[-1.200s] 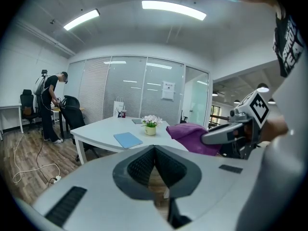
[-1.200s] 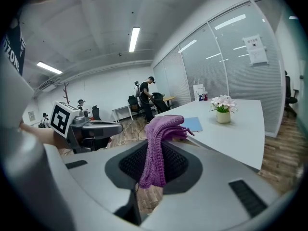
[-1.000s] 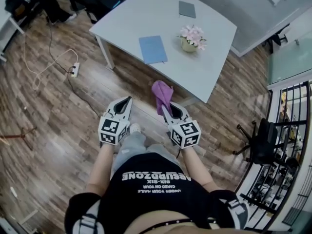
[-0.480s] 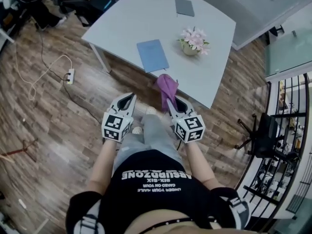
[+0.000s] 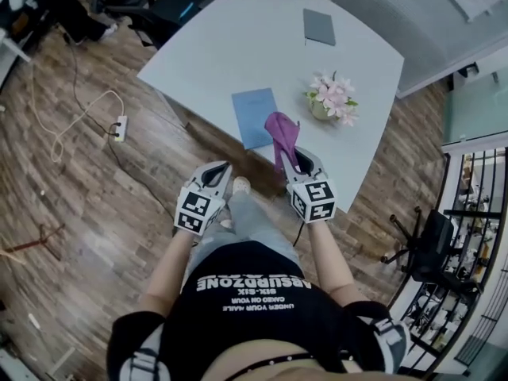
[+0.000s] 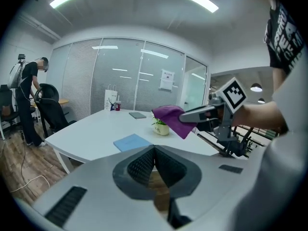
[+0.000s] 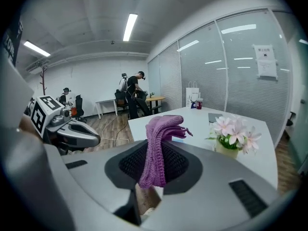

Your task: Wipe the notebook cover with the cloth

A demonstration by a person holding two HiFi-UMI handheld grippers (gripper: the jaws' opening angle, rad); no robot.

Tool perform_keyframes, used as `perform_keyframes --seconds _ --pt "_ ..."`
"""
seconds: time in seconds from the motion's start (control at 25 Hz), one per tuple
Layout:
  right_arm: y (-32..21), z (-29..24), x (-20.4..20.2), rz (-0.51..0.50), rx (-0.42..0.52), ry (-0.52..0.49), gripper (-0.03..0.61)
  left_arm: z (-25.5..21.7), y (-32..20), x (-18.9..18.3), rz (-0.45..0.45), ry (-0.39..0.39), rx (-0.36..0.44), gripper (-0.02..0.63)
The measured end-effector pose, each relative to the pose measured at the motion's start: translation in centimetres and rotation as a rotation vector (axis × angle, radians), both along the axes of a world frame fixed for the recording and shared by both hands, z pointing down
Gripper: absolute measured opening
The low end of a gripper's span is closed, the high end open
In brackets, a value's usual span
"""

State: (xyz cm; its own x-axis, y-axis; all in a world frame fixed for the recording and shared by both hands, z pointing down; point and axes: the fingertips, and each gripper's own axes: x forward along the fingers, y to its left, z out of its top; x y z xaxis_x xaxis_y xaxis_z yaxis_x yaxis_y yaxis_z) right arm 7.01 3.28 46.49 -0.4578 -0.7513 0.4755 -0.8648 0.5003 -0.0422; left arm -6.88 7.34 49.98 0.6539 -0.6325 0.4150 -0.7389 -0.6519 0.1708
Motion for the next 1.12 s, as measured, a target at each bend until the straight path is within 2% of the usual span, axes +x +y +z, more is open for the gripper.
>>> perform_keyframes --seconds 0.24,0.56,0.8,1.12 --pt "-8.6 1.2 1.0 -0.022 0.013 0.062 0.083 1.6 -6.0 0.5 -0.03 -0.024 -0.027 0.017" --pt "-16.6 5.5 1.5 -0.059 -0.035 0.149 0.083 4.9 -11.5 1.3 -0.065 -0.06 -0.072 0.017" --pt "-20.2 10.2 1.4 -0.058 -0.134 0.242 0.083 7.5 -13.2 3.0 -0.054 -0.081 -0.121 0.017" --pt "-23.5 13.3 1.0 -0.019 -0.15 0.296 0.083 10.4 -14.2 4.8 0.006 -0.125 -0.165 0.017"
